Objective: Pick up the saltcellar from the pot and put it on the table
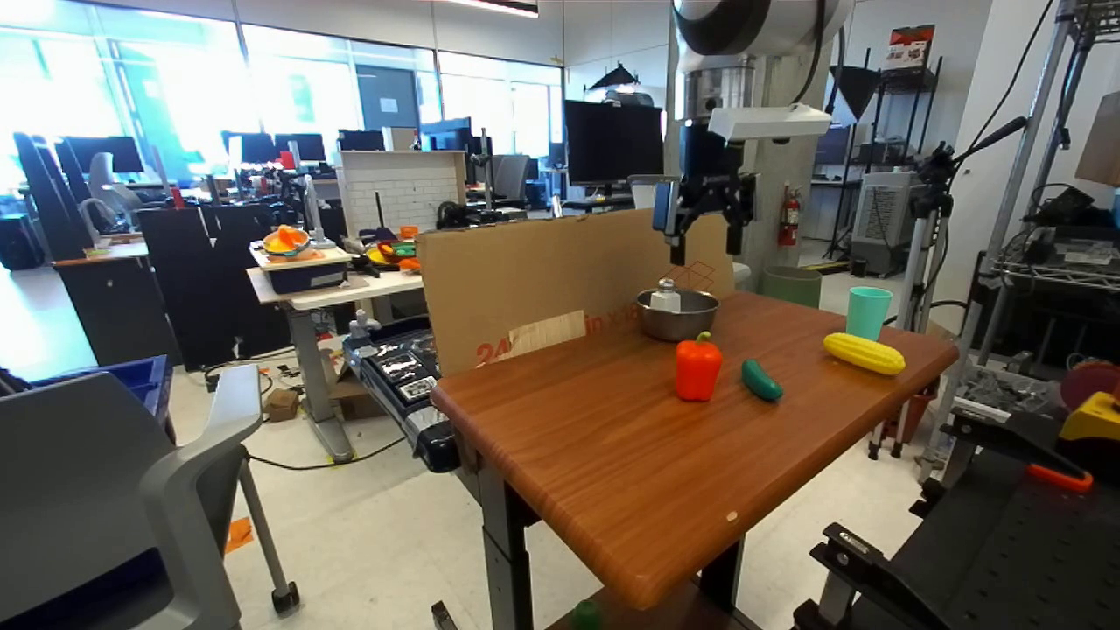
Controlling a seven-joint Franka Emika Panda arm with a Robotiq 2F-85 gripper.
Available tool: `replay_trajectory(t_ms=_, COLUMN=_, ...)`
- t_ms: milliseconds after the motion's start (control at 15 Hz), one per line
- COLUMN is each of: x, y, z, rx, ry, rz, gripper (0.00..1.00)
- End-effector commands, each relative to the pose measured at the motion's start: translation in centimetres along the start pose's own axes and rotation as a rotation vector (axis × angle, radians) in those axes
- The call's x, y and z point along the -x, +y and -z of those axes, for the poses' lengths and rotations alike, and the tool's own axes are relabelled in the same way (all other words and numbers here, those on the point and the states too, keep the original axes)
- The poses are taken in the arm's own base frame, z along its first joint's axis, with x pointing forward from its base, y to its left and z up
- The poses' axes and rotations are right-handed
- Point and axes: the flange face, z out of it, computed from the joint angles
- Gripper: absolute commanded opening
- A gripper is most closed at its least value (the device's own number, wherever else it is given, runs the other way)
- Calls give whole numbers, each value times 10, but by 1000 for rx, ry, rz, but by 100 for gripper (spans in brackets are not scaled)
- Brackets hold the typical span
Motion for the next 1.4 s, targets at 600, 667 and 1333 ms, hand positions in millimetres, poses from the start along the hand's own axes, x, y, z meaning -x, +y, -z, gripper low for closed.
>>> replay_trajectory(t_ms=600, x=-45, y=-20, z=-34, rx=-12, ry=19, rz=57, gripper=100)
replay_trajectory(t_ms=667, x=-46, y=-22, z=-39, rx=-13, ry=14, rz=59, gripper=93)
replay_trajectory(t_ms=1333, x=-52, y=-32, z=-24, rx=-37, ry=26, rz=89, gripper=8)
